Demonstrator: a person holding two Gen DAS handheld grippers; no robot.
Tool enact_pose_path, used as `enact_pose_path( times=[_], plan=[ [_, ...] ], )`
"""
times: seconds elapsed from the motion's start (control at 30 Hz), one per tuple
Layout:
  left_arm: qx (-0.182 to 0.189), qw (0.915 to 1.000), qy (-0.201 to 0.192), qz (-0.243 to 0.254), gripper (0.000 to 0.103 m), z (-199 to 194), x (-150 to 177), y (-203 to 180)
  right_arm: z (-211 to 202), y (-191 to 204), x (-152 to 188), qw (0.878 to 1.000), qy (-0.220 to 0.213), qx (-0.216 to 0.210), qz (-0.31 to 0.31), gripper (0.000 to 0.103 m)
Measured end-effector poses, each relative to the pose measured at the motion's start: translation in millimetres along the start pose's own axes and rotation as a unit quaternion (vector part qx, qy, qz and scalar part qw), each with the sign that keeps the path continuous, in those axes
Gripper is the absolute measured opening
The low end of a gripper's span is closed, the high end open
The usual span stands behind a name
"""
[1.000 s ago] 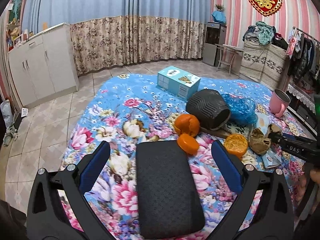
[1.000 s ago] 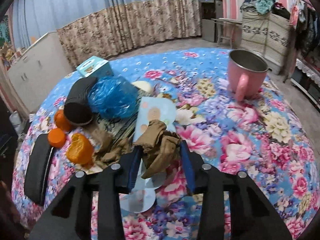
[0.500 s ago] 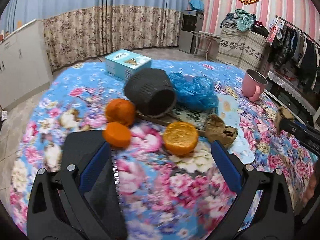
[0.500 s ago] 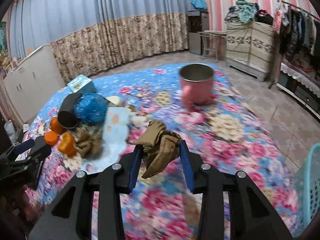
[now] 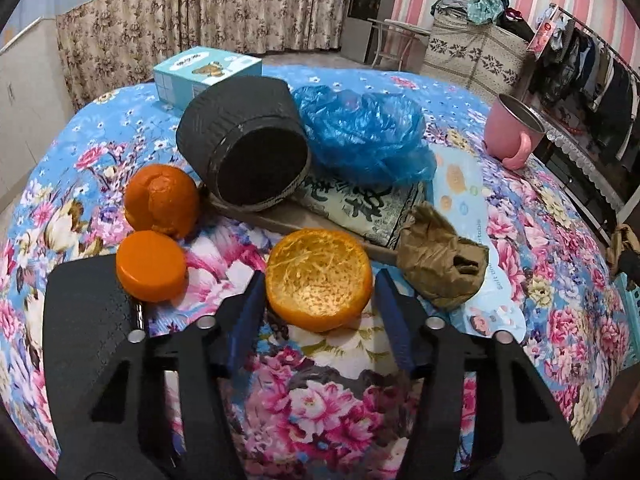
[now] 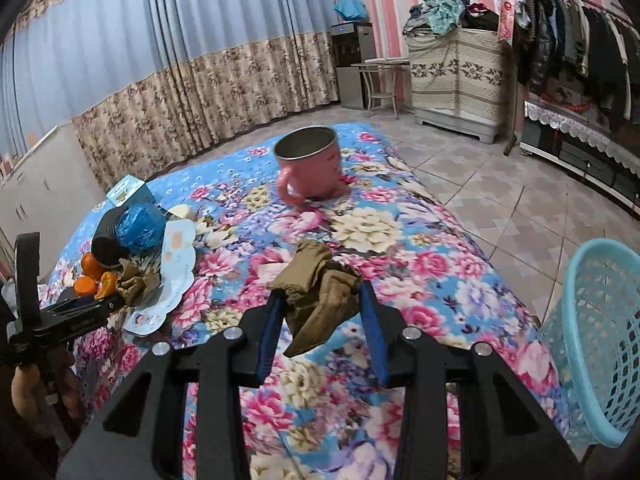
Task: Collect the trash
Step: 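Grasp the halved orange peel with the left tool while the right tool grasps the brown cloth, then carry the orange peel and brown cloth to the blue basket and release both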
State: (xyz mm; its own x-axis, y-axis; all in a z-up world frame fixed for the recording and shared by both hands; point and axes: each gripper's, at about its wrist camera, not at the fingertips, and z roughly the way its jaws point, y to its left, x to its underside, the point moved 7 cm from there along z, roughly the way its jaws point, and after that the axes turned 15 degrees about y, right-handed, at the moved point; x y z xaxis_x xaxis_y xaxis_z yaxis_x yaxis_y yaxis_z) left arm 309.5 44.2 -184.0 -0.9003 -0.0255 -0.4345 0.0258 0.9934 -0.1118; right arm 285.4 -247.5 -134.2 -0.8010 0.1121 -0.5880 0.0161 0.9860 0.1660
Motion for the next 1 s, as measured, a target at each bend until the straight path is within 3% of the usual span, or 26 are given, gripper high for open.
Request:
enact_pose_path(
  times=[0.13,0.47,0.67,0.83,1.0],
  plan=[
    [-0.007,0.9999,-0.006,0.005,0.039,-6,1,-2,-15,-10,3,1.000,-0.011,0.003,0.006,0.038],
    [-0.030,0.9976,-0.051,0.035,0.038,-63,-4,-37,-63,-60,8,0.998,-0.048,0.022,0.044,0.038],
    [-0.008,0.9931,-0.085,0.080,0.038,-100,-13,-105,-103,-105,9,0.993,-0.078,0.053,0.067,0.038],
    [0.025,0.9839,-0.115,0.135,0.038,-120,-14,-186,-131,-148,18,0.989,-0.090,0.086,0.085,0.038],
    [0.078,0.9725,-0.114,0.187,0.038,-122,-4,-271,-160,-199,31,0.981,-0.101,0.116,0.115,0.038]
  ],
)
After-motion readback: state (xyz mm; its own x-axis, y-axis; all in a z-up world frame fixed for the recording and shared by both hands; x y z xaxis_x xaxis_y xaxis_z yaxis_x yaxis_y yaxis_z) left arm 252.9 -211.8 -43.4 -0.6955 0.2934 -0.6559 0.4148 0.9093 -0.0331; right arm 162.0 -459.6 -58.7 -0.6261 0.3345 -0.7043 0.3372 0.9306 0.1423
